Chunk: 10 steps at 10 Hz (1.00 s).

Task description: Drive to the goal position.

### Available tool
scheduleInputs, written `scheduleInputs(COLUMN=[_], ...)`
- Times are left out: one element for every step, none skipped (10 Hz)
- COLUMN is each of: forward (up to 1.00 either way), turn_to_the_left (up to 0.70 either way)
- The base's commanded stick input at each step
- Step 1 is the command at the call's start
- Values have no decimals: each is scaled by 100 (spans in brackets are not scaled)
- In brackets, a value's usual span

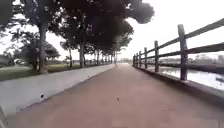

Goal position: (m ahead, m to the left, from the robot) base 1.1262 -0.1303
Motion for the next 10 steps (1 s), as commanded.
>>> scheduleInputs(forward=[100, 100, 100, 100, 100, 100, 100, 100, 100, 100], turn_to_the_left=[-40, -40, -40, -33, 0, 0, 0, 0, 0, 0])
